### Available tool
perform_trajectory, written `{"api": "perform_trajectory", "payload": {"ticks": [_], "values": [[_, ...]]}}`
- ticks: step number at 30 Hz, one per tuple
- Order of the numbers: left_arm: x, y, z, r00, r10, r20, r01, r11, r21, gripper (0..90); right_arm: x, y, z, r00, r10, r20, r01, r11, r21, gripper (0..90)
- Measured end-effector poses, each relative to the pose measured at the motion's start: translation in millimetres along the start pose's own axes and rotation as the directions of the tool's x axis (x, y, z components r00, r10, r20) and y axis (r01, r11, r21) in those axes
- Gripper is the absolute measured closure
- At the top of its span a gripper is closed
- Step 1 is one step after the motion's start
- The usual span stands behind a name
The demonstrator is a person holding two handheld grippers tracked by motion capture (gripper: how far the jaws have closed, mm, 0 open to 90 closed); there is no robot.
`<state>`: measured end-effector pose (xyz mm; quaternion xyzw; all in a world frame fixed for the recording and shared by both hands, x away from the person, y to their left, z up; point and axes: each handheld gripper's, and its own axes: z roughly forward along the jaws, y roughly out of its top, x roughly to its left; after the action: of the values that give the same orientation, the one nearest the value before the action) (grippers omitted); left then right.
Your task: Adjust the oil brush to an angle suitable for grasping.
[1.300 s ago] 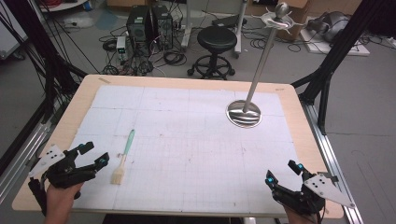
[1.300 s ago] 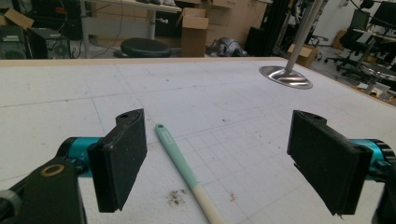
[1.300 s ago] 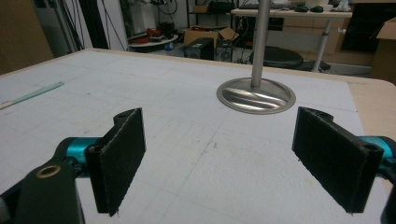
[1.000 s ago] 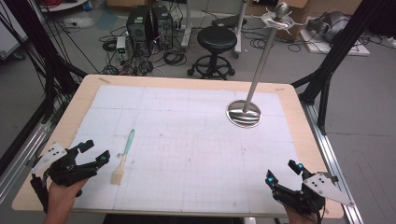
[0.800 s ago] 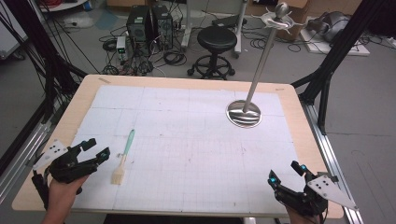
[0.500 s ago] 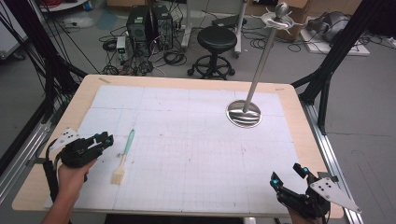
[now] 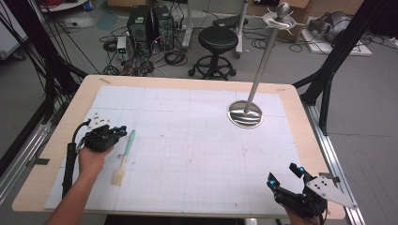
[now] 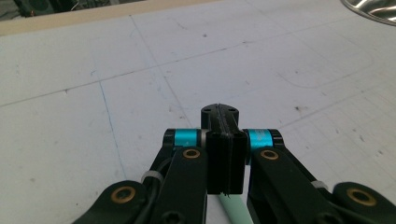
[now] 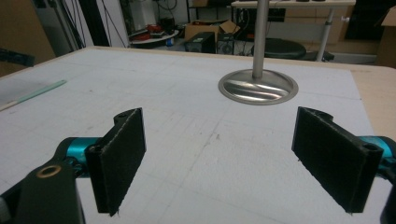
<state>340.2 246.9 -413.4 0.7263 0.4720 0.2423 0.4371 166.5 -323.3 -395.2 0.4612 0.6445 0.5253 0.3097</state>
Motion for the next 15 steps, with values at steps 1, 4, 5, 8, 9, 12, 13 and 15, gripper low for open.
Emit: {"api": "perform_trajectory", "payload": {"ticks": [1, 4, 5, 8, 9, 12, 13, 15], "values": [[1.3, -1.2, 3.0, 0.9999, -0.006, -0.008, 0.006, 0.9999, 0.013, 89.3, 0.1, -0.3, 0.3, 1.0, -0.002, 0.001, 0.002, 1.0, 0.012, 16.3], [2.5, -6.1, 10.0, 0.9996, 0.017, -0.022, -0.016, 0.9968, 0.079, 89.3, -0.3, 0.0, 0.1, 1.0, -0.007, -0.001, 0.007, 1.0, 0.011, 16.4], [1.9, -7.0, 11.0, 0.9992, 0.02, -0.036, -0.017, 0.9956, 0.092, 89.3, -0.5, -0.2, -0.3, 1.0, -0.005, 0.0, 0.005, 1.0, 0.009, 16.4], [-3.5, -8.1, 14.6, 0.9993, 0.014, -0.035, -0.01, 0.9945, 0.105, 89.3, -1.1, -0.8, -0.9, 1.0, -0.005, 0.0, 0.005, 1.0, 0.008, 16.4], [-5.0, -8.4, 15.7, 0.9994, 0.019, -0.03, -0.015, 0.994, 0.109, 89.3, -0.5, -0.4, -1.7, 1.0, -0.004, 0.001, 0.004, 1.0, 0.014, 16.4], [-7.2, -10.1, 18.3, 0.9987, 0.028, -0.043, -0.022, 0.9912, 0.13, 89.3, 0.2, 0.1, -1.7, 1.0, -0.005, -0.001, 0.005, 1.0, 0.005, 16.4], [-6.9, -11.9, 20.2, 0.9978, 0.023, -0.062, -0.014, 0.9896, 0.143, 89.3, 0.2, 0.4, -1.9, 1.0, -0.005, -0.004, 0.005, 1.0, 0.007, 16.4], [-4.8, -12.9, 21.0, 0.9968, 0.023, -0.077, -0.011, 0.989, 0.148, 89.3, -0.2, 0.4, -1.9, 1.0, -0.005, -0.004, 0.005, 1.0, 0.008, 16.4]]}}
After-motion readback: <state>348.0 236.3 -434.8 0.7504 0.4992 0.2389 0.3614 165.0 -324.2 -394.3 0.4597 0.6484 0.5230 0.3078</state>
